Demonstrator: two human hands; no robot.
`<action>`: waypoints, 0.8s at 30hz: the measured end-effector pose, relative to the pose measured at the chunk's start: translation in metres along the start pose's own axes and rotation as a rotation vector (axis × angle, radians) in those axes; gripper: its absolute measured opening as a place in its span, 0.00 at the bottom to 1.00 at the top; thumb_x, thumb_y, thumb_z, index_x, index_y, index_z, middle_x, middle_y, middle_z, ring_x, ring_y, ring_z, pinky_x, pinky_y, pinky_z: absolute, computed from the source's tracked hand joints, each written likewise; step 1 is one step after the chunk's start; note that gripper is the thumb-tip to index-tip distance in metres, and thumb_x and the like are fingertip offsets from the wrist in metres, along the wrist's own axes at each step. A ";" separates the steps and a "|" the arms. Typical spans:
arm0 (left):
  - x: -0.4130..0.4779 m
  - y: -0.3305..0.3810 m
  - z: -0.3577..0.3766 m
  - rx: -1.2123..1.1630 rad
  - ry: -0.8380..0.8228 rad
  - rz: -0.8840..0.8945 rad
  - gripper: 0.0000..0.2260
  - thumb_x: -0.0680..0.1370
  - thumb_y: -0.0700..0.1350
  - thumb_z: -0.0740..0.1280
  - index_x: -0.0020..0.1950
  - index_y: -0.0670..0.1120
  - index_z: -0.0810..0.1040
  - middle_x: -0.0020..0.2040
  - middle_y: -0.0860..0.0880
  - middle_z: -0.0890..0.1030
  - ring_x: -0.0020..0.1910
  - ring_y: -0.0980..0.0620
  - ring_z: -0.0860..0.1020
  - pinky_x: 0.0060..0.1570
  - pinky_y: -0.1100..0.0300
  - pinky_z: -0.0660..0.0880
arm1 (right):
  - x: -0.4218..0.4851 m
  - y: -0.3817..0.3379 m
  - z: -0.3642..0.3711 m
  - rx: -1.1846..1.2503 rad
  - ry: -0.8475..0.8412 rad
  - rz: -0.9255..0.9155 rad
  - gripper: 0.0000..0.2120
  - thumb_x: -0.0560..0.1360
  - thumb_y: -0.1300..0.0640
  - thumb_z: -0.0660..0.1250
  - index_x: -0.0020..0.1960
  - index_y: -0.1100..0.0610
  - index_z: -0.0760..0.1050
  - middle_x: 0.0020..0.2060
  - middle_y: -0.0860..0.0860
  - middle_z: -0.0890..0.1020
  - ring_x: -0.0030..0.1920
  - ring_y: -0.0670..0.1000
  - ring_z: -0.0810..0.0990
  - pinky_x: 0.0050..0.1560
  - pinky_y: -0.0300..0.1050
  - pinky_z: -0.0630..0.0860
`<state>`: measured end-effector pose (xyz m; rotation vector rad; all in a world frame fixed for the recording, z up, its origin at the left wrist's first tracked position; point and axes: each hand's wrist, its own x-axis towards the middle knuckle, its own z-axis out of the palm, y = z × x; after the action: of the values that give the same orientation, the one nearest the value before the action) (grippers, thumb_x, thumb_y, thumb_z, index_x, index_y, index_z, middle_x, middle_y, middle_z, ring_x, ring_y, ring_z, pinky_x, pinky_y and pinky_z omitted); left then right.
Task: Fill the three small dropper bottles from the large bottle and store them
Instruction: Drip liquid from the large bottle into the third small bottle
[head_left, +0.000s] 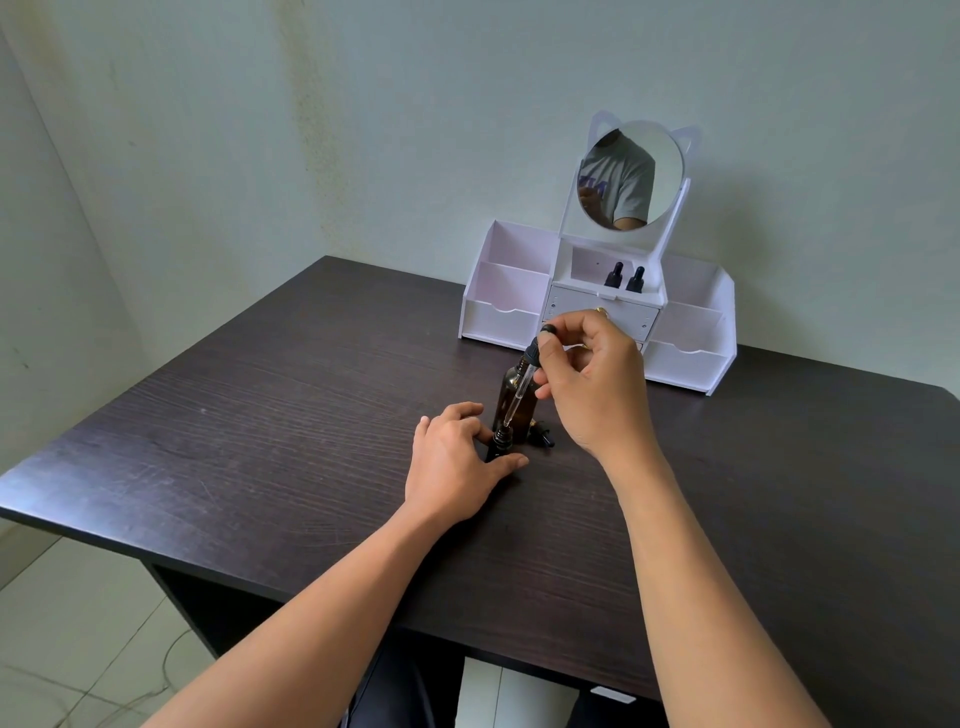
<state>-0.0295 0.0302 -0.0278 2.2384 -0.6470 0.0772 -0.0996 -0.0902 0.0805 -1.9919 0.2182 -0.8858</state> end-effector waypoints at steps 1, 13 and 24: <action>0.000 0.000 0.000 0.001 0.001 0.001 0.18 0.69 0.63 0.75 0.49 0.51 0.83 0.71 0.54 0.72 0.70 0.53 0.68 0.76 0.45 0.54 | 0.000 0.000 0.000 -0.003 0.000 0.001 0.03 0.80 0.59 0.67 0.49 0.52 0.76 0.39 0.46 0.81 0.36 0.51 0.84 0.34 0.45 0.82; 0.001 0.000 0.000 0.001 -0.006 -0.001 0.17 0.69 0.63 0.75 0.49 0.52 0.82 0.71 0.54 0.72 0.70 0.54 0.68 0.76 0.45 0.53 | 0.001 0.000 0.000 -0.029 -0.014 0.014 0.01 0.80 0.58 0.67 0.50 0.53 0.77 0.39 0.47 0.81 0.35 0.49 0.84 0.36 0.45 0.83; 0.000 -0.001 0.001 -0.004 0.003 0.011 0.17 0.69 0.63 0.75 0.47 0.51 0.82 0.70 0.54 0.72 0.69 0.54 0.69 0.76 0.45 0.54 | 0.002 0.004 0.001 -0.009 -0.028 0.024 0.01 0.80 0.58 0.67 0.49 0.53 0.77 0.41 0.51 0.82 0.35 0.49 0.84 0.35 0.44 0.82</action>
<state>-0.0286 0.0302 -0.0293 2.2303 -0.6569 0.0849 -0.0966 -0.0925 0.0779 -2.0047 0.2295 -0.8425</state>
